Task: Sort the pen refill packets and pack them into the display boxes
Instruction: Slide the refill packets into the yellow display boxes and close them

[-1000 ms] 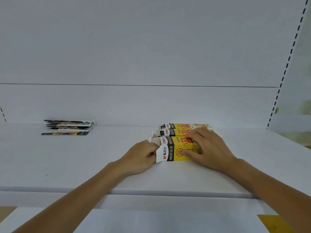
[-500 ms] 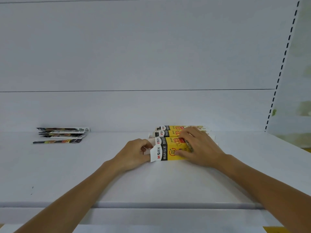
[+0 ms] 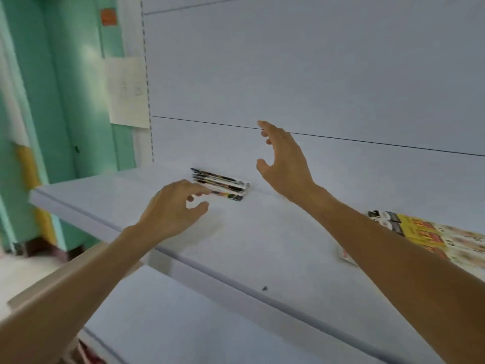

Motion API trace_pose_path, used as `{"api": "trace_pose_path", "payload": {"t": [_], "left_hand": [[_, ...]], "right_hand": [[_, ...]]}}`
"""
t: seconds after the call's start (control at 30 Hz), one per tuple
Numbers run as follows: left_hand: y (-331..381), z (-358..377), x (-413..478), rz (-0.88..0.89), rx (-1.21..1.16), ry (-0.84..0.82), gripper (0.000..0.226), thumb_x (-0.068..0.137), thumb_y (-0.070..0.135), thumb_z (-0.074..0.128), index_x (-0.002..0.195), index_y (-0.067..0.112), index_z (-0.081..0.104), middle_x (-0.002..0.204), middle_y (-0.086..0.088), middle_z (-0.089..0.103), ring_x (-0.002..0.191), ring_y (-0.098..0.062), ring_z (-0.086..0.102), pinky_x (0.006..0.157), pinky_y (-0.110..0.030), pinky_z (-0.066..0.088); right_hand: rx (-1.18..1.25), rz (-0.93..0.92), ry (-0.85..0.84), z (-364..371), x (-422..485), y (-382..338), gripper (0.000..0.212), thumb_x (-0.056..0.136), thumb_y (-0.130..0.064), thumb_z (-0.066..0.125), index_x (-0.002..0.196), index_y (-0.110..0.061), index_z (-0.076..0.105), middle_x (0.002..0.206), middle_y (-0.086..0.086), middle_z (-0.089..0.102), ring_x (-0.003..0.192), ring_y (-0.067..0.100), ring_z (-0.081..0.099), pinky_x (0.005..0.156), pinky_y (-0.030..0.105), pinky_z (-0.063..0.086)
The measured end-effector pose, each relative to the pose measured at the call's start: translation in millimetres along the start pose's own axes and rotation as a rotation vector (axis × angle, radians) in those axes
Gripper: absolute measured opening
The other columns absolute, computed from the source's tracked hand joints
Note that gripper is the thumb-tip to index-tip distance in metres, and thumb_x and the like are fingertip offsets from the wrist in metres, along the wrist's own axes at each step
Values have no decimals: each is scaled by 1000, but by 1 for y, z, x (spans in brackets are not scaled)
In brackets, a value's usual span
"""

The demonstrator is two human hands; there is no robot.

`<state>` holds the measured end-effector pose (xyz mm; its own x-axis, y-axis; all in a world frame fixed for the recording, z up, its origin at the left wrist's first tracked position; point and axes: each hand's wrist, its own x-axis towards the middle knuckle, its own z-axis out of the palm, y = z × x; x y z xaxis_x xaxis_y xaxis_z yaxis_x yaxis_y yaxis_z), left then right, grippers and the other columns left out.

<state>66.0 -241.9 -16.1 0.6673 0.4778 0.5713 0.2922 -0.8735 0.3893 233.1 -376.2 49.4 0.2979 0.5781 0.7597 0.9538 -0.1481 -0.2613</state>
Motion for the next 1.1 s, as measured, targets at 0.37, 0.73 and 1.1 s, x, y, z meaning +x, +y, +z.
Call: {"api": "trace_pose_path", "payload": {"t": [0.37,0.73,1.1], "left_hand": [[-164,-30,44,-102,-12,-124,17,86,25,63,102,25,66,102,5,63,88,-11,58,86,-31,48],[-199,26,151,182,-130,-482,23,90,27,58,112,25,60,110,7,56,99,-6,51,81,-17,36],[-160,54,145,156,202,-560,69,76,80,30,111,27,58,119,-2,52,115,-23,44,95,-40,29]], "right_hand": [[36,149,-284,172,60,-35,52,82,-5,55,132,-15,45,132,5,47,120,22,45,99,36,39],[17,490,-564,188,58,2,24,88,-32,59,86,-10,69,84,-1,67,76,12,59,72,23,48],[-428,505,-508,201,71,27,26,87,-26,55,111,-18,59,100,0,54,89,18,52,69,28,42]]}}
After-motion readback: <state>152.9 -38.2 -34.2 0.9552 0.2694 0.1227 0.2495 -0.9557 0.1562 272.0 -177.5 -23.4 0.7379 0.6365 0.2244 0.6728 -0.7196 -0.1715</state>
